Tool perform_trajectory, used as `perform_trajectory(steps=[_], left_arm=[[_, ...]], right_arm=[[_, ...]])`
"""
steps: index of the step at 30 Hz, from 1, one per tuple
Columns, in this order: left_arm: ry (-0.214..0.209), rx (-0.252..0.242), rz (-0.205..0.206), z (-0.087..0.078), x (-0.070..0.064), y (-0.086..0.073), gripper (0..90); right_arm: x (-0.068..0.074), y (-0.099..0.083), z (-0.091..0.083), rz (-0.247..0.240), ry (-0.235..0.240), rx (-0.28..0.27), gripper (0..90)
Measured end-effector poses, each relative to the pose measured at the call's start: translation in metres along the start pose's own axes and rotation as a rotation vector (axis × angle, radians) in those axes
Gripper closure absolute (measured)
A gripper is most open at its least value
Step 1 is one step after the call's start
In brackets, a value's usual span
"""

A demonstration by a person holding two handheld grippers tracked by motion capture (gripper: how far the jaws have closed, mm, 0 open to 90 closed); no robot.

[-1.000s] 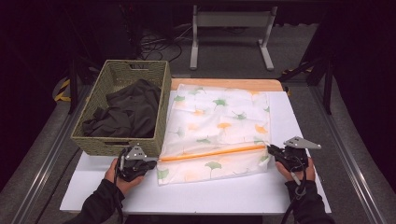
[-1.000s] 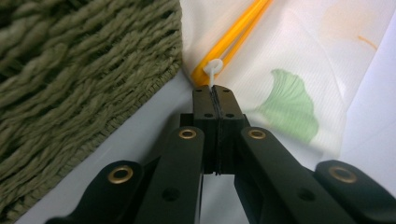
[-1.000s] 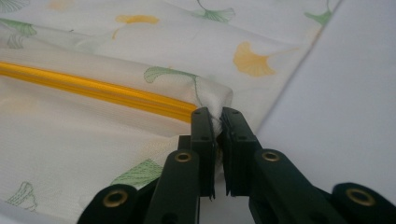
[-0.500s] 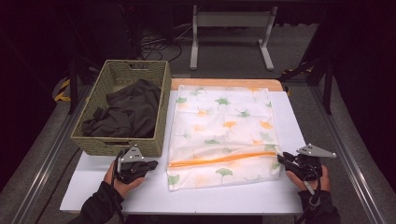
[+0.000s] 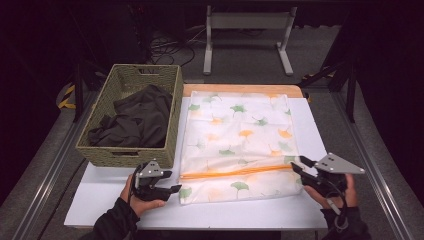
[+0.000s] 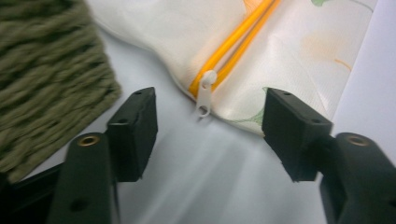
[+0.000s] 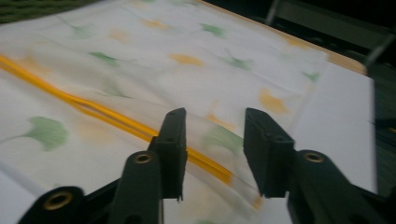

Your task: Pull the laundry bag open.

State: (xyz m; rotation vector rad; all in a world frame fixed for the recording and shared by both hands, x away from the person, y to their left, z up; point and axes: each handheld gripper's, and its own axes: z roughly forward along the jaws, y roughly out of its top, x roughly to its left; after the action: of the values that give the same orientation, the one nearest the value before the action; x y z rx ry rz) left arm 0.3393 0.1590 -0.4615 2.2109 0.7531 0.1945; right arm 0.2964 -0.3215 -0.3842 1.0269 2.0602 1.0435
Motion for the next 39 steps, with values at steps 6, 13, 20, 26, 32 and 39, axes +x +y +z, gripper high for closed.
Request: perform_trajectory(steps=[6,13,20,26,32,39], left_arm=[[0.004,0.033,0.039,0.005,-0.001,0.003,69.4],[0.021,0.064,0.057,-0.001,0.010,0.003,83.7],[0.010,0.035,0.025,-0.004,0.022,-0.002,83.5],[0.028,0.035,0.031,-0.005,0.024,-0.002,83.3],[0.040,0.032,0.028,-0.005,0.027,-0.001,84.2],[0.042,0.032,0.031,-0.006,0.029,-0.002,86.4]], right_arm=[[0.039,0.014,0.049,-0.114,0.163,0.074,62.8],[0.065,0.025,0.099,-0.155,0.263,0.155,60.2],[0.080,0.026,0.125,-0.179,0.318,0.233,60.0],[0.083,0.028,0.139,-0.152,0.312,0.232,55.6],[0.081,0.031,0.146,-0.102,0.277,0.219,54.4],[0.079,0.031,0.159,-0.070,0.296,0.253,56.7]])
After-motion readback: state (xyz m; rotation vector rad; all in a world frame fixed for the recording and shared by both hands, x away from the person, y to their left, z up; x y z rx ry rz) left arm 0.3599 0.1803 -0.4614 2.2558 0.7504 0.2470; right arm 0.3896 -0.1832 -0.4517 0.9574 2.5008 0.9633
